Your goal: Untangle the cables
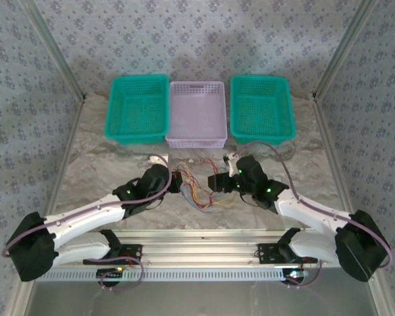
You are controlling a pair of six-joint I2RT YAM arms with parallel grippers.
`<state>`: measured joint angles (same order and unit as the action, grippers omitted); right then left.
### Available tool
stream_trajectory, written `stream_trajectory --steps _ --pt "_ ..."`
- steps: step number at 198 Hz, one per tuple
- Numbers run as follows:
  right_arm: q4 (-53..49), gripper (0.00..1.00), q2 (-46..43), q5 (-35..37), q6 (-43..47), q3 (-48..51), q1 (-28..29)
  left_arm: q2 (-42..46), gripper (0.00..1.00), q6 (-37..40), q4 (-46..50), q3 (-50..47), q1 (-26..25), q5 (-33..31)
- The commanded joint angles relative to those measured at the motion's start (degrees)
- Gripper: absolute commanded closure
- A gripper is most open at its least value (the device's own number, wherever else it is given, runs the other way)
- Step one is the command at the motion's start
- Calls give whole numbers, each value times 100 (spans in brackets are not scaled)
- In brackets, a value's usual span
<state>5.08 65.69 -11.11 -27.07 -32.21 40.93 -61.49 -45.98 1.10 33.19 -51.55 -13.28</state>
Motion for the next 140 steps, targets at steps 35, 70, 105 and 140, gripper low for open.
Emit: stream_trajectory --steps 35,70,105,140 --pt "-48 100 60 721 126 -332 -11 441 100 106 -48 -101 -39 -168" --pt "-605 100 -864 1179 41 -135 -665 653 100 133 142 -259 -40 -262" --pt "-1061 100 -1615 1166 -121 38 -1558 869 100 115 243 -499 -31 -245" --pt "-1381 100 -1850 1084 -162 48 -2022 973 100 155 345 -655 -22 -160"
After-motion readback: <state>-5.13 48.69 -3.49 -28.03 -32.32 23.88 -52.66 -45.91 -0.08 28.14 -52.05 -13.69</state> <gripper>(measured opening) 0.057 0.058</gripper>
